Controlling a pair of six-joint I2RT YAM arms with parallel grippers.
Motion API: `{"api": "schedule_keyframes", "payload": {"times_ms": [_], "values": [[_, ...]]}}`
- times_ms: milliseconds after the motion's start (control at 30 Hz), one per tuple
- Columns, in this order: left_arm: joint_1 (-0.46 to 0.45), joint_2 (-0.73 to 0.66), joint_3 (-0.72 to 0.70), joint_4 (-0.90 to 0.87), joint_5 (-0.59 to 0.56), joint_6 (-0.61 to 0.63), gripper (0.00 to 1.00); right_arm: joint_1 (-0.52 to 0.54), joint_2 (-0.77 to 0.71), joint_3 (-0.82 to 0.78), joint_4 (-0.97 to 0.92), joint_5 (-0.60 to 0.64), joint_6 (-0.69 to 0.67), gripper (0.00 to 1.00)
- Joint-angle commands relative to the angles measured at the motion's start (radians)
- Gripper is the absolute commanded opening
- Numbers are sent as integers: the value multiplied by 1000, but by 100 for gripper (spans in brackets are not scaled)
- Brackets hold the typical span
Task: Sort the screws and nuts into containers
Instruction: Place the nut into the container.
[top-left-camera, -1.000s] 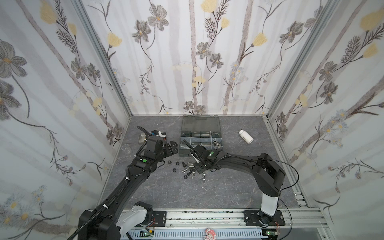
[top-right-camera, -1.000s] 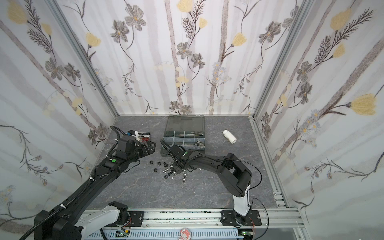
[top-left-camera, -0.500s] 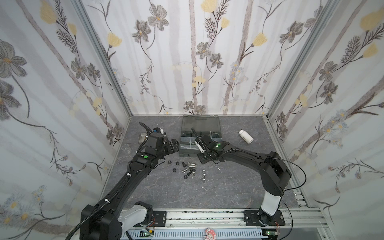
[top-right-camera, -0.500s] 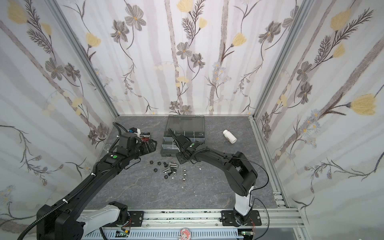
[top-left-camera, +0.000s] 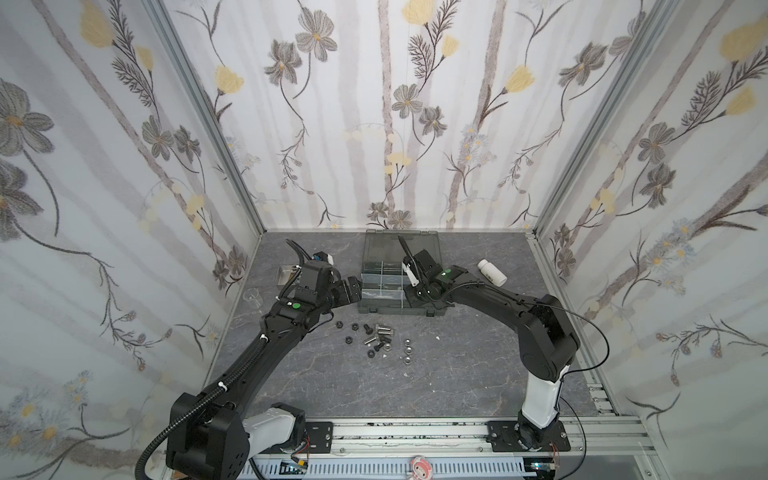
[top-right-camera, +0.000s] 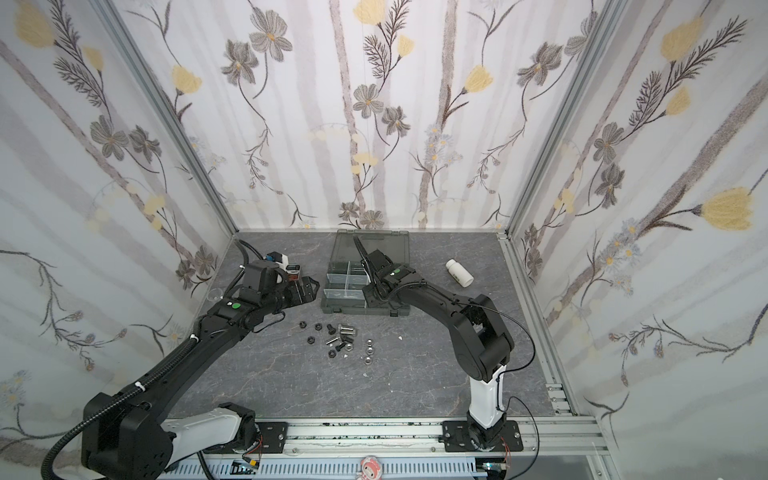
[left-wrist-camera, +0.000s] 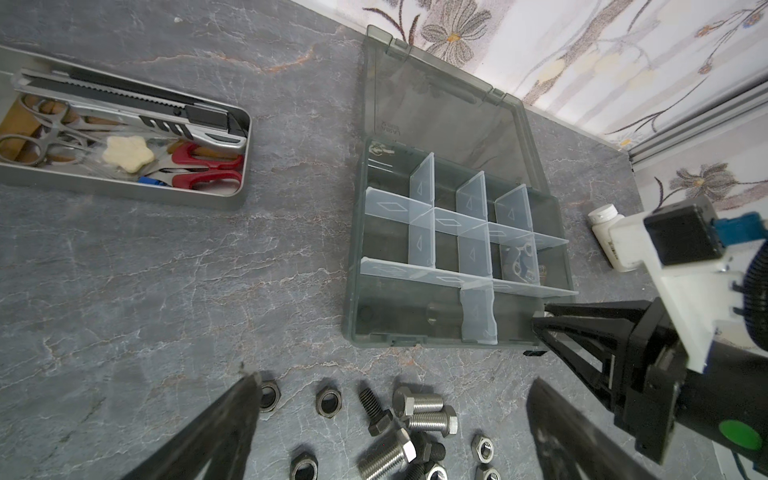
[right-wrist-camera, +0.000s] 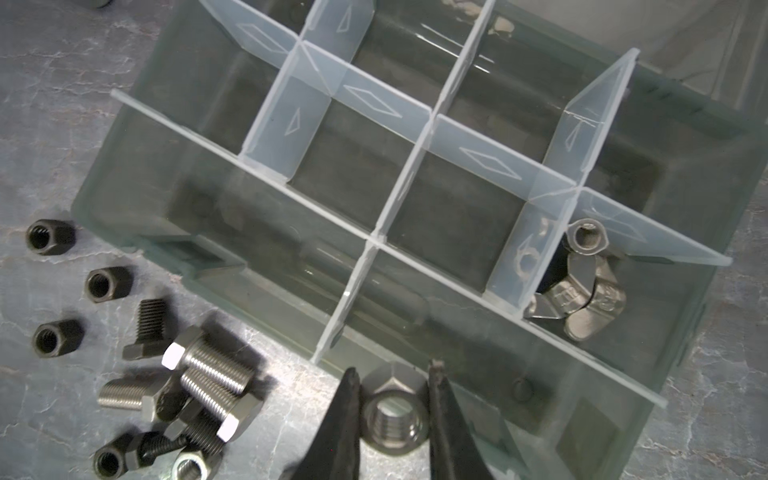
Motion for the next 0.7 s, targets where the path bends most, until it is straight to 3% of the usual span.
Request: {"api": "schedule_keyframes", "payload": {"times_ms": [0, 433, 667], "values": [[1, 10, 16, 22, 11, 15, 100, -9, 18, 18, -3, 0, -20, 16], [2, -10, 3, 16, 29, 23, 100, -27, 88, 46, 6, -24, -22, 18], [1, -15, 4, 8, 58, 38, 100, -27, 102, 52, 13, -31, -17, 27]]}}
